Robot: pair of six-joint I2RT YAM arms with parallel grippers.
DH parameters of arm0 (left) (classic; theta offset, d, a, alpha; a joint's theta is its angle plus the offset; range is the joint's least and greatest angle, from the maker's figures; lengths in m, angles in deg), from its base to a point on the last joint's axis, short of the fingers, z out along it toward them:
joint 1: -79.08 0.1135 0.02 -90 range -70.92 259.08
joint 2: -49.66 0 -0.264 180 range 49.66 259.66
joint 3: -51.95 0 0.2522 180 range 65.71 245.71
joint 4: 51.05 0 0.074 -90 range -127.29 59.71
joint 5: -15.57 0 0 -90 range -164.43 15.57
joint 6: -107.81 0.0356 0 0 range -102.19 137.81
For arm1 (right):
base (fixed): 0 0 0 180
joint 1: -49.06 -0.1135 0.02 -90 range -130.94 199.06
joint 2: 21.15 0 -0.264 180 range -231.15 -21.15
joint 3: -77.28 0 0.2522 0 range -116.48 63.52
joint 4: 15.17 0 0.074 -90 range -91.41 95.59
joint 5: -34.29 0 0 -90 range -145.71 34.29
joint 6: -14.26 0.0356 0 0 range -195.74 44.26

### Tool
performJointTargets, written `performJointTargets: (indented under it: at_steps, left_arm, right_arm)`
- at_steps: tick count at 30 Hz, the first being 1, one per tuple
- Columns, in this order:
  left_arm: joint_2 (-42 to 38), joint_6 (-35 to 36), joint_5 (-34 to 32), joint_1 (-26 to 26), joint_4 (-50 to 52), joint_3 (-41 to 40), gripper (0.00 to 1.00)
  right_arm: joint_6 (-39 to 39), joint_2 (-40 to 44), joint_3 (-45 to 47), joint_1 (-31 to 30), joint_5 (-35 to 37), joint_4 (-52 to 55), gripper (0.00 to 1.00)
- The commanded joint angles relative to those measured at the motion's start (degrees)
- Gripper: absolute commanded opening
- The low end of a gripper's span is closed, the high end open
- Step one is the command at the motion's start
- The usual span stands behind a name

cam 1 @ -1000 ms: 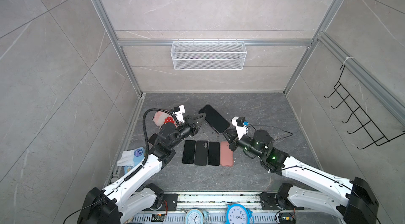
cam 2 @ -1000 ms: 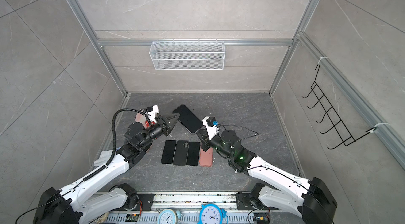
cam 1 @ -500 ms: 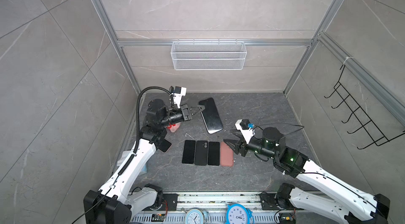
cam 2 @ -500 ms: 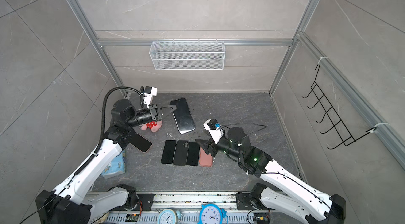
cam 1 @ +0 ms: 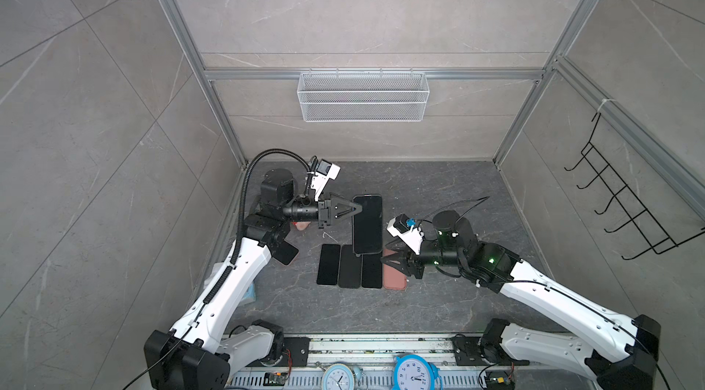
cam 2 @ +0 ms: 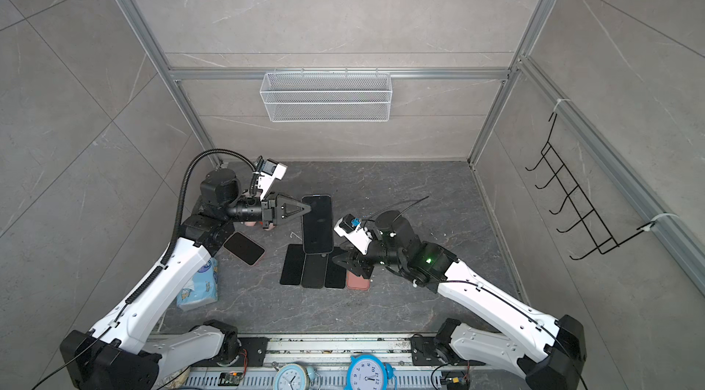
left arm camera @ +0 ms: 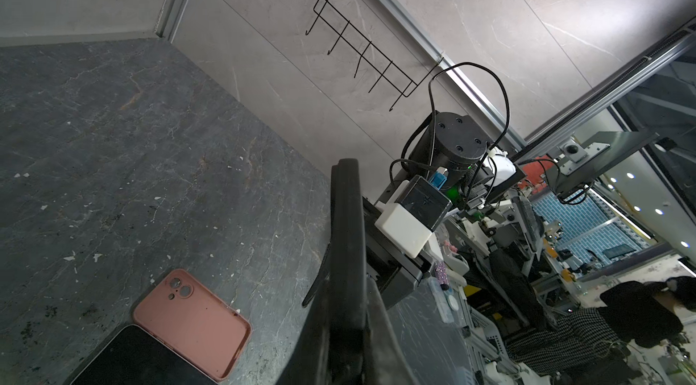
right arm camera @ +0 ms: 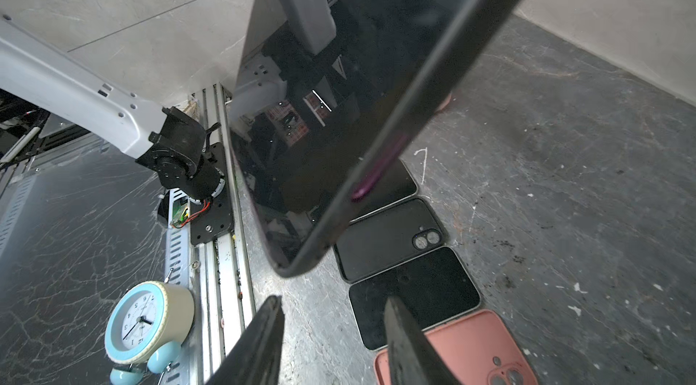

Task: Take the phone out of the phone case
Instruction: Remove the phone case from the phone.

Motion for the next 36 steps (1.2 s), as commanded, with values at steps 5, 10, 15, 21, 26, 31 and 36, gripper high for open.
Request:
performJointTargets:
  at_steps: [5, 10, 15, 21, 26, 31, 36]
  left_arm:
    - [-2.36, 2.88, 3.32, -0.20, -1.67, 0.96, 0.00]
    - [-2.45, 1.93, 3.32, -0.31, -3.75, 0.01, 0.00]
    - [-2.59, 0.75, 3.60, -0.41, -5.74, -0.99, 0.00]
    - [-2.63, -0.26, 3.83, -0.53, -7.34, -1.65, 0.00]
    - [-2.72, -1.12, 4.09, -0.49, -8.62, -1.94, 0.00]
    - [-2.67, -1.49, 4.03, -0.49, -9.19, -2.16, 0.00]
    - [-2.27, -2.26, 4.40, -0.55, -10.37, -2.40, 0.00]
  right_arm:
    - [-0.71, -0.01, -2.12, 0.12, -3.74, -1.11, 0.44]
    - [0.27, -0.81, -2.28, 0.17, -4.47, -3.26, 0.42]
    - [0.90, -1.27, -2.48, 0.16, -4.45, -4.74, 0.39]
    - [1.15, -1.85, -2.97, 0.25, -5.25, -5.35, 0.37]
    - [1.16, -2.48, -3.32, 0.23, -6.46, -5.35, 0.33]
    - [1.26, -2.63, -3.11, 0.24, -7.41, -5.62, 0.28]
    - [0.67, -2.73, -3.00, 0.20, -7.90, -5.82, 0.20]
